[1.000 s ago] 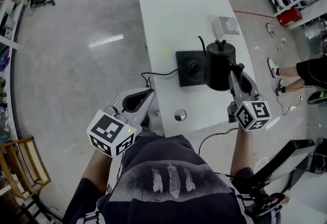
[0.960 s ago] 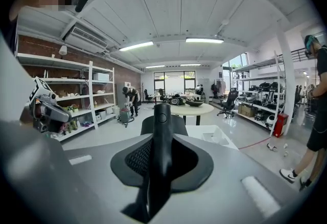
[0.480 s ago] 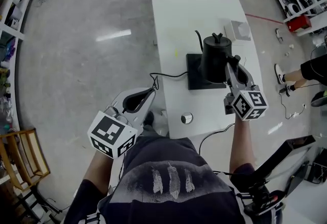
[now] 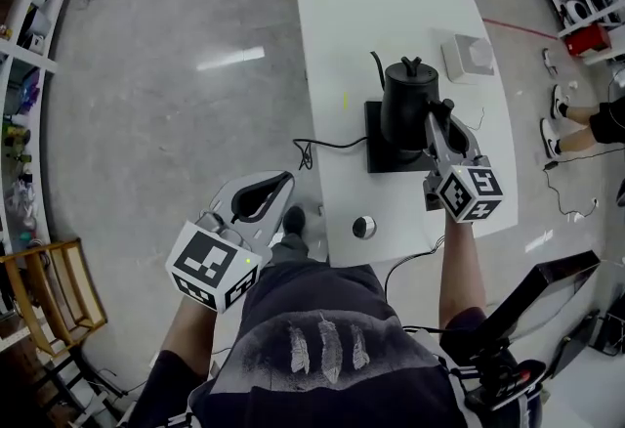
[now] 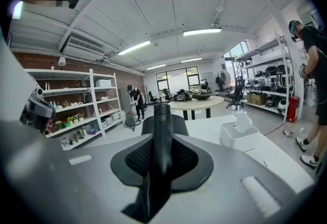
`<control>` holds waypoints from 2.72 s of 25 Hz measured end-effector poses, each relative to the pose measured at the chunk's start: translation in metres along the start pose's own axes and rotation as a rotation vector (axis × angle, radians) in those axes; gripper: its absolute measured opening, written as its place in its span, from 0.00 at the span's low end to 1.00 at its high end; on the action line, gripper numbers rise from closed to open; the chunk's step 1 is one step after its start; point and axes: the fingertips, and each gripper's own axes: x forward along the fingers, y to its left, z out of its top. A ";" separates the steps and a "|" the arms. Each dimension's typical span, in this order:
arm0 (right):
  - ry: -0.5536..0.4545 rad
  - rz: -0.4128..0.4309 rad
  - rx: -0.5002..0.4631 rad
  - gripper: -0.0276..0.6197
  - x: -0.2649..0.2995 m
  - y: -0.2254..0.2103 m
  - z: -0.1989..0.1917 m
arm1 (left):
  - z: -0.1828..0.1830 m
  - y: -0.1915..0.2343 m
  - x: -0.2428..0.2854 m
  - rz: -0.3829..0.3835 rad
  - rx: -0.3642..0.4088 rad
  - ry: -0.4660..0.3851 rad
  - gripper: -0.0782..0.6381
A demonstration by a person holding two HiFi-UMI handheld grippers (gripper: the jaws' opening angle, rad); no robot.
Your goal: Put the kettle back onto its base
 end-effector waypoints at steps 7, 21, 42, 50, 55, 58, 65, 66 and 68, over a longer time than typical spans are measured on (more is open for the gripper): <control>-0.053 0.041 -0.019 0.15 0.000 0.004 -0.005 | 0.000 -0.005 0.004 0.018 0.027 0.005 0.11; 0.039 0.020 -0.046 0.13 -0.042 -0.002 -0.069 | 0.000 -0.029 0.022 -0.025 0.061 0.001 0.11; 0.093 -0.020 -0.141 0.13 -0.043 0.003 -0.113 | -0.009 -0.022 0.016 -0.038 0.050 -0.002 0.11; 0.111 -0.035 -0.150 0.13 -0.044 0.003 -0.120 | -0.011 -0.025 0.020 -0.064 0.057 0.010 0.11; 0.114 -0.038 -0.144 0.13 -0.043 0.003 -0.122 | -0.012 -0.028 0.023 -0.089 0.061 0.008 0.11; 0.124 -0.049 -0.161 0.13 -0.040 0.005 -0.124 | -0.011 -0.026 0.024 -0.113 0.069 -0.001 0.11; 0.269 -0.010 -0.140 0.38 -0.041 0.012 -0.133 | 0.002 -0.023 0.017 -0.129 0.076 -0.044 0.11; 0.278 -0.013 -0.129 0.41 -0.045 0.011 -0.132 | 0.003 -0.023 0.015 -0.133 0.076 -0.048 0.11; 0.279 -0.047 -0.127 0.46 -0.054 0.008 -0.126 | 0.004 -0.021 0.011 -0.145 0.078 -0.052 0.11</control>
